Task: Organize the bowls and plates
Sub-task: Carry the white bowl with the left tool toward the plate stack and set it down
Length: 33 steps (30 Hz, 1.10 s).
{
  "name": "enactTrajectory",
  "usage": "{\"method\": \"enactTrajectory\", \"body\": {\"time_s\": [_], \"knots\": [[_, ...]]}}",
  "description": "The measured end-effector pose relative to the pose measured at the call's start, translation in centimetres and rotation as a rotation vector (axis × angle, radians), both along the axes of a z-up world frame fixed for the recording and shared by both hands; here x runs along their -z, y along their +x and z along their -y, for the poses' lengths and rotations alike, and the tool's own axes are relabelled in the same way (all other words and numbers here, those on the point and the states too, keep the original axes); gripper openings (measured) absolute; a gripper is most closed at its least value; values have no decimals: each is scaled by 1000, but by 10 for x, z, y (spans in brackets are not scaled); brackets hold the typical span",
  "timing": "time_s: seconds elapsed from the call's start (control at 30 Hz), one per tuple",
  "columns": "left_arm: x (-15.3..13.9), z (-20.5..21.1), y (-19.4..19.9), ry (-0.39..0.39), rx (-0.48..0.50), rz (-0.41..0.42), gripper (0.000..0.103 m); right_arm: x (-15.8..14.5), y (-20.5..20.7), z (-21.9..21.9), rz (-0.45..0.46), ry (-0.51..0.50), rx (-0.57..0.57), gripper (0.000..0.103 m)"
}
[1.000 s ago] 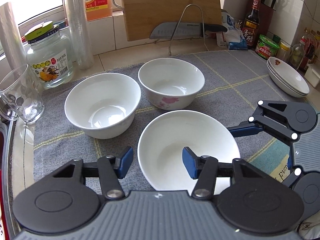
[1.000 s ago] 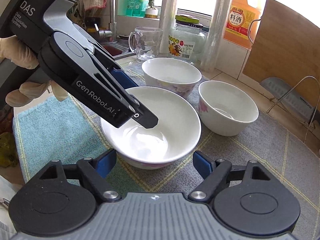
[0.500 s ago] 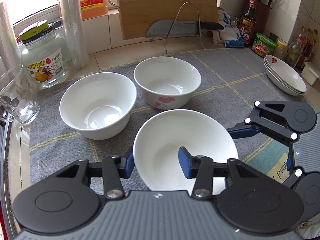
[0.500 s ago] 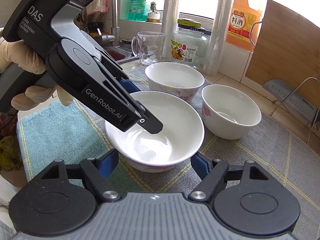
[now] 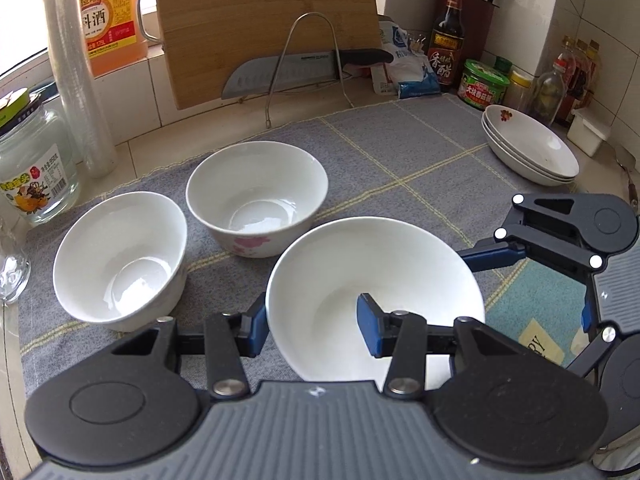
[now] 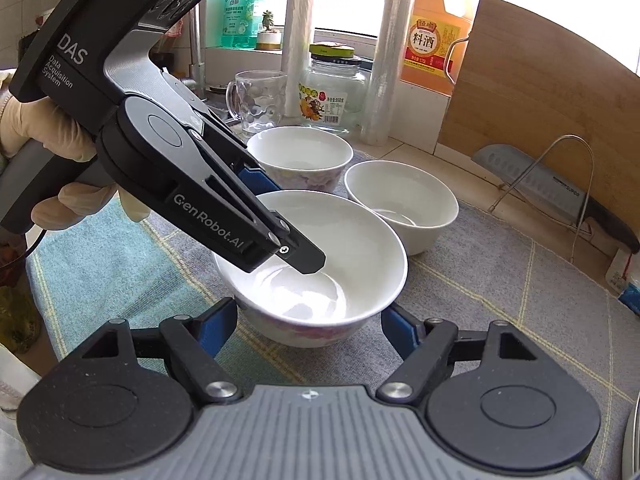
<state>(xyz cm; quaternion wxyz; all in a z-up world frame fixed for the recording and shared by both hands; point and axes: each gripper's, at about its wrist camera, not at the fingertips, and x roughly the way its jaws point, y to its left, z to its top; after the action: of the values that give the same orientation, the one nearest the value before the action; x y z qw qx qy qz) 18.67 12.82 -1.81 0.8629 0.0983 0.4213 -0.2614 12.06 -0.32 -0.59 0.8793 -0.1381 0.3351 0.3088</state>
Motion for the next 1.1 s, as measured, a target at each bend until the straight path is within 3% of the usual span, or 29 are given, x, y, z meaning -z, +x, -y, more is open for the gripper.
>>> {"method": "enactTrajectory", "body": {"time_s": [0.5,1.1], "knots": [[8,80,13,-34,188,-14,45,-2,-10,66,-23,-42,191,83],[20,106,21,-41,215,-33,45,7,-5,88,-51,-49,224,83]]}}
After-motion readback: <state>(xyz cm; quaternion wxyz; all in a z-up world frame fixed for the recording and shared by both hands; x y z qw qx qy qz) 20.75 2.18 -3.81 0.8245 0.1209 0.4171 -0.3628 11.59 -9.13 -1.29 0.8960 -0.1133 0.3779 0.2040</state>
